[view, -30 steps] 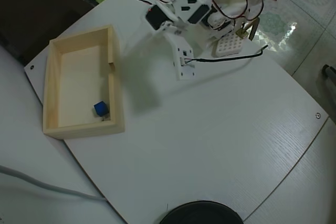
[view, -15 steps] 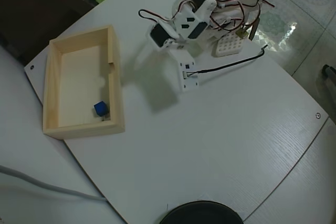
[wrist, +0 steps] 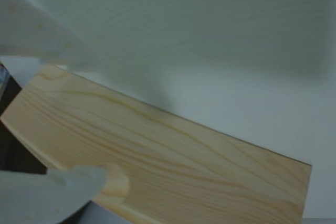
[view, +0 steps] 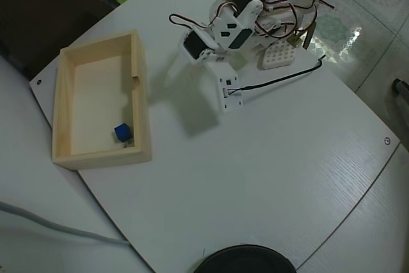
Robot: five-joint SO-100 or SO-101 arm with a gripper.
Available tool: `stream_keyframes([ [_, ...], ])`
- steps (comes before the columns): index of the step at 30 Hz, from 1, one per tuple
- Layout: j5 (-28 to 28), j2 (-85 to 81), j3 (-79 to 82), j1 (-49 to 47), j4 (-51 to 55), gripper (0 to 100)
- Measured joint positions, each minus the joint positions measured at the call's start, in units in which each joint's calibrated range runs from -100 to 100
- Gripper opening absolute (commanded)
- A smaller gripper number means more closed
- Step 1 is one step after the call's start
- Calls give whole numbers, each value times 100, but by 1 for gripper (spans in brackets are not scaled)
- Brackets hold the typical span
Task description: Pick up the small blue cube and put it into the box
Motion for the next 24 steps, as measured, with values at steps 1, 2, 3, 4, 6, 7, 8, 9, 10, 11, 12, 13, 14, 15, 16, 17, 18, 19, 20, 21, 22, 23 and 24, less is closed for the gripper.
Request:
stream_keyframes([
  [1,0,0,18,0,0,17],
  [2,0,0,36,0,-34,17],
  [3,0,0,54,0,-94,17],
  [4,0,0,72,0,-188,17],
  [6,0,0,100,0,-418,17],
  [7,5,0,100,0,-537,17],
  [8,5,0,109,0,-606,15],
  [9,5,0,109,0,-631,12],
  [10,5,0,109,0,-648,8],
  [11,5,0,109,0,-657,5],
  [12,5,0,109,0,-657,3],
  [13,5,0,109,0,-657,1],
  [14,11,0,109,0,-674,1],
  [15,11,0,109,0,-674,1],
  [16,11,0,109,0,-682,1],
  [17,11,0,109,0,-682,1],
  [18,11,0,109,0,-691,1],
  [19,11,0,118,0,-691,1],
  [20,11,0,118,0,-691,1],
  [21,11,0,118,0,-691,1],
  [22,11,0,118,0,-691,1],
  [23,11,0,118,0,-691,1],
  [24,11,0,118,0,-691,1],
])
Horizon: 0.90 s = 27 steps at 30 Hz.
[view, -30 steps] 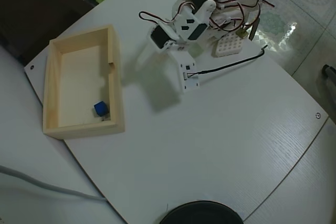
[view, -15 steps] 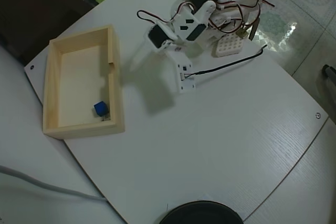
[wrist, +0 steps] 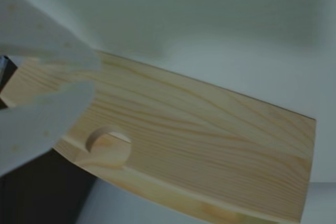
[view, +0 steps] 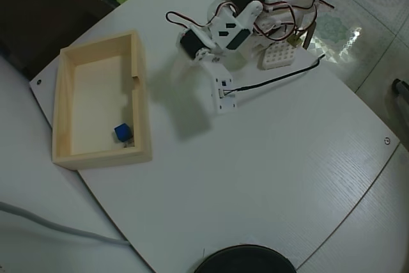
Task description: Pick up the small blue cube and put it into the box
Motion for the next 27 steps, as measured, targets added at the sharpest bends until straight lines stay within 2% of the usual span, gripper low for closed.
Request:
stream_keyframes([
  [27,0,0,0,44,0,1],
])
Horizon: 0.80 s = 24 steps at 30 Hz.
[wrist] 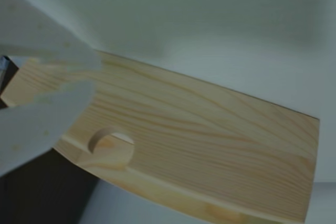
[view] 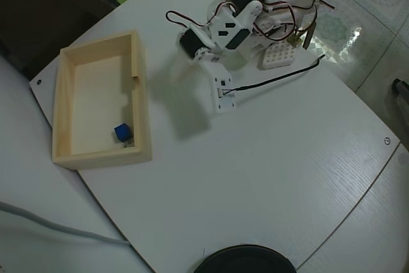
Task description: Pick up the small blue cube and put it into the box
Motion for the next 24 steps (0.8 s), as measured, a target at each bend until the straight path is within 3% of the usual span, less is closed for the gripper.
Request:
stream_keyframes([
  [16,0,0,0,-37,0,1],
  [24,0,0,0,-877,0,1],
])
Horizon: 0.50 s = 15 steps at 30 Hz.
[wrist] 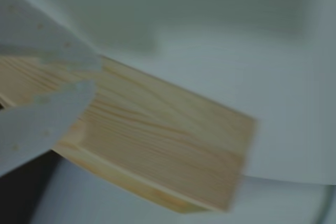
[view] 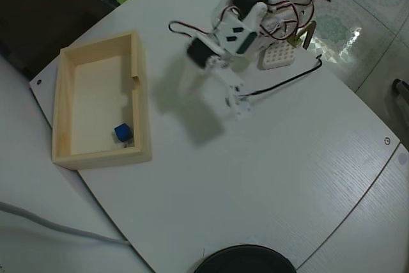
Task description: Pick up the small blue cube and put it into the box
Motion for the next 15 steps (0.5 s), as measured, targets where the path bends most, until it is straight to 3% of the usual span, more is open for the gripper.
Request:
stream_keyframes([
  [15,0,0,0,-147,0,1],
])
